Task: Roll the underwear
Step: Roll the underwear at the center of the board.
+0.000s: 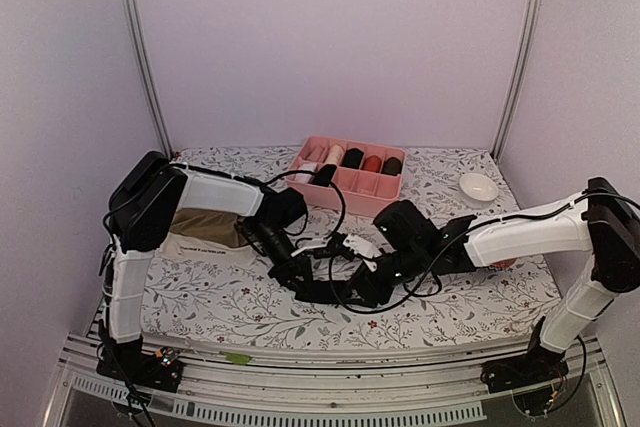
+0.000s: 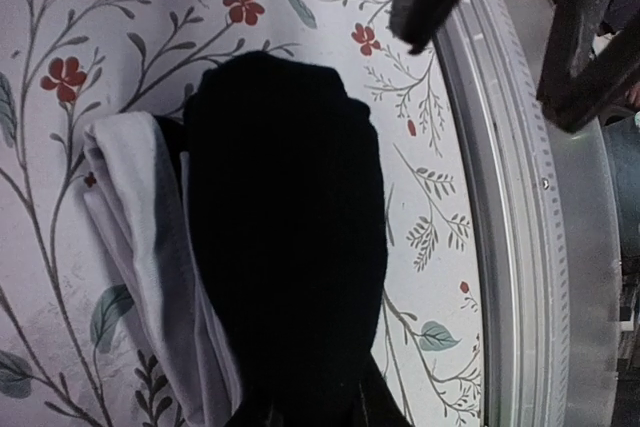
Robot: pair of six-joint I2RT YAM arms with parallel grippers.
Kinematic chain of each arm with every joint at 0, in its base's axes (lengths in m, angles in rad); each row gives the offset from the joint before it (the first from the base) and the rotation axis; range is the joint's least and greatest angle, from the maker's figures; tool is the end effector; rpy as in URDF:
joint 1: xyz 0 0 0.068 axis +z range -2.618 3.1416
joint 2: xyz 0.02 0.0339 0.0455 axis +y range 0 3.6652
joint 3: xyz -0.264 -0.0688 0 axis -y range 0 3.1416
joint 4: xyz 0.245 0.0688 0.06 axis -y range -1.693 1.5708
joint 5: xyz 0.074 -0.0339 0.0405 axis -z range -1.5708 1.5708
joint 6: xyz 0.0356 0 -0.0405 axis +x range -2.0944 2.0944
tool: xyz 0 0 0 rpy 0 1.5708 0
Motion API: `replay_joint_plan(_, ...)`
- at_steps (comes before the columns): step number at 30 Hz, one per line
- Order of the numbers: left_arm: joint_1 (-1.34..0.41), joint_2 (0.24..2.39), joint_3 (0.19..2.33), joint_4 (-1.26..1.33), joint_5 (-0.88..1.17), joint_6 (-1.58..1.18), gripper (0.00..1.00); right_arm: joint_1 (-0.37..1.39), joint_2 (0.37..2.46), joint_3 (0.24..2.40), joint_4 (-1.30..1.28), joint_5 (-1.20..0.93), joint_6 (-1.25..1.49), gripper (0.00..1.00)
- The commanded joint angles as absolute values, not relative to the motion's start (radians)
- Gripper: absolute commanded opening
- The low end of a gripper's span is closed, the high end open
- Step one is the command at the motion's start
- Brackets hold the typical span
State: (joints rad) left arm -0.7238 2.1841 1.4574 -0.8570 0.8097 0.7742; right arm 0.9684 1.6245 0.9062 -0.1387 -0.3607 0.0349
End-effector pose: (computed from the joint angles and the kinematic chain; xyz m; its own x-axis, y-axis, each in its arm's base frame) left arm 0.2779 -0.2800 0.1129 -0.2212 0.8391 -0.4970 0.8454 -0.0890 -0.5267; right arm 0.1757 0.2777 0.1799 -0.4595 -0.6106 -0.6450 -0.8864 0.3613 0.2895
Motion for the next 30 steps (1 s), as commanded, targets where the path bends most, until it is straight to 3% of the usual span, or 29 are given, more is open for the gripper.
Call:
replay_joint_plan(1, -0.713, 2.278, 1.511, -0.993, 0.797, 0.803, 0.00, 1.022, 1.662, 0.981, -0.141, -0.195, -0.095, 0.50)
replay_joint_plan(12, -0.709, 2.321, 1.545, -1.019, 0.800, 0.813, 0.02, 1.057, 1.847, 1.120, -0.176, -0.157, -0.220, 0.51)
replay_joint_plan(16, -0.702, 2.323, 1.557, -1.018, 0.807, 0.808, 0.05, 1.060, 1.894, 1.106, -0.190, -0.174, -0.227, 0.43)
replay_joint_plan(19, -0.690, 2.306, 1.557, -1.007, 0.830, 0.801, 0.14, 1.058, 1.907, 1.078, -0.183, -0.203, -0.205, 0.31)
replay_joint_plan(22, -0.670, 2.256, 1.528, -0.960, 0.862, 0.777, 0.25, 1.058, 1.925, 1.065, -0.186, -0.247, -0.179, 0.25)
replay_joint_plan(30, -0.595, 1.989, 1.315, -0.657, 0.864, 0.639, 0.44, 1.028, 1.974, 1.053, -0.184, -0.386, -0.075, 0.20)
